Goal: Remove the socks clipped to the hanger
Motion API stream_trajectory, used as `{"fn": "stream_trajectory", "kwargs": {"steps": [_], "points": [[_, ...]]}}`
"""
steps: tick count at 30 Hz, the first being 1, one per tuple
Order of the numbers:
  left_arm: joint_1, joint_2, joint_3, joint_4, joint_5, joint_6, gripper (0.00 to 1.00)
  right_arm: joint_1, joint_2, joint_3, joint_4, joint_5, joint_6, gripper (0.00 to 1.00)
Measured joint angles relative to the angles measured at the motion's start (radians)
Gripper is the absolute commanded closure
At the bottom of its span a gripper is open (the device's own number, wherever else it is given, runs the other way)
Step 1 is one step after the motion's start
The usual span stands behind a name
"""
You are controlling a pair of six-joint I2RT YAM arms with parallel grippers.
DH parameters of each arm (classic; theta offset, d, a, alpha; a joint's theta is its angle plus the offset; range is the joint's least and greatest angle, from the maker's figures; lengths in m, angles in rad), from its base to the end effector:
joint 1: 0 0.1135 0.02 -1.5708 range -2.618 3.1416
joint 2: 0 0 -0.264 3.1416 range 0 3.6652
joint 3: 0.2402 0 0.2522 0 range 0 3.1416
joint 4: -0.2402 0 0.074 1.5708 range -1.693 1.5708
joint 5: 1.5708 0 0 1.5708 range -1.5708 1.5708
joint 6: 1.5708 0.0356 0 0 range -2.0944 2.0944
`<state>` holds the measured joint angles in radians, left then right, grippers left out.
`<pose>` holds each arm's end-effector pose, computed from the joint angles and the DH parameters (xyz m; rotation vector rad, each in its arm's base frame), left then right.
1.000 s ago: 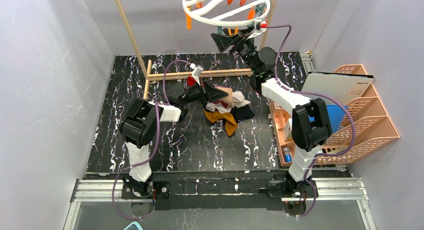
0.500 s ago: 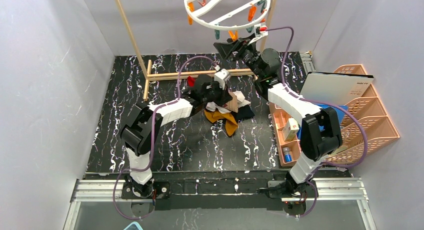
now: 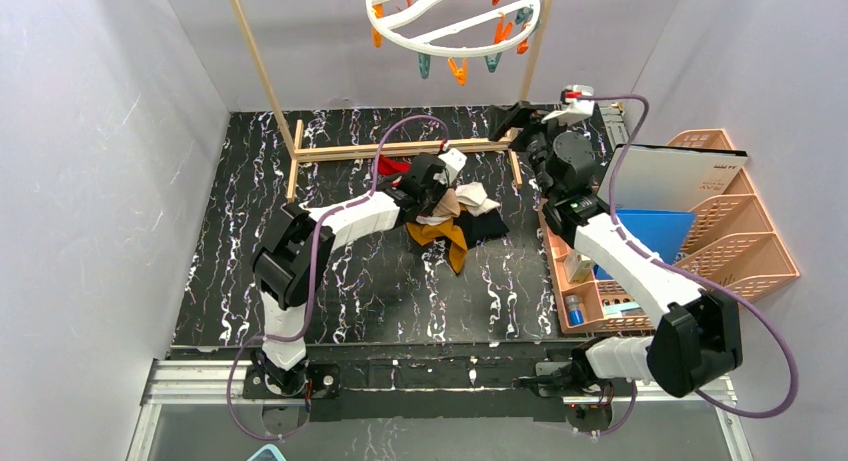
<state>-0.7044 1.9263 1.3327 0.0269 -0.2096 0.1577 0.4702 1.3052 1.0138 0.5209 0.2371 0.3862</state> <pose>0.3403 -0.2795 0.2153 0.7752 1.9788 -0.0996 0.2787 0.1322 0.3800 0.1463 1.3620 0.5623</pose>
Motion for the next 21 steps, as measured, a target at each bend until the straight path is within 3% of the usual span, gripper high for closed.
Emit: {"fn": "stream_trajectory", "kwargs": {"steps": [5,8,9,21], "points": [[-0.005,0.007,0.029,-0.059,-0.074,0.013,0.47,-0.004,-0.060,-0.023,-0.078,0.227,-0.035,0.02],[-0.008,0.018,0.044,-0.091,-0.119,0.039,0.07,-0.005,-0.076,-0.031,-0.136,0.322,-0.035,0.02],[-0.010,0.018,0.045,-0.106,-0.130,0.048,0.02,-0.005,-0.076,-0.031,-0.156,0.348,-0.035,0.02],[-0.015,0.018,0.201,-0.386,-0.234,0.084,0.02,-0.006,-0.070,-0.076,-0.320,0.434,-0.010,0.02]]}}
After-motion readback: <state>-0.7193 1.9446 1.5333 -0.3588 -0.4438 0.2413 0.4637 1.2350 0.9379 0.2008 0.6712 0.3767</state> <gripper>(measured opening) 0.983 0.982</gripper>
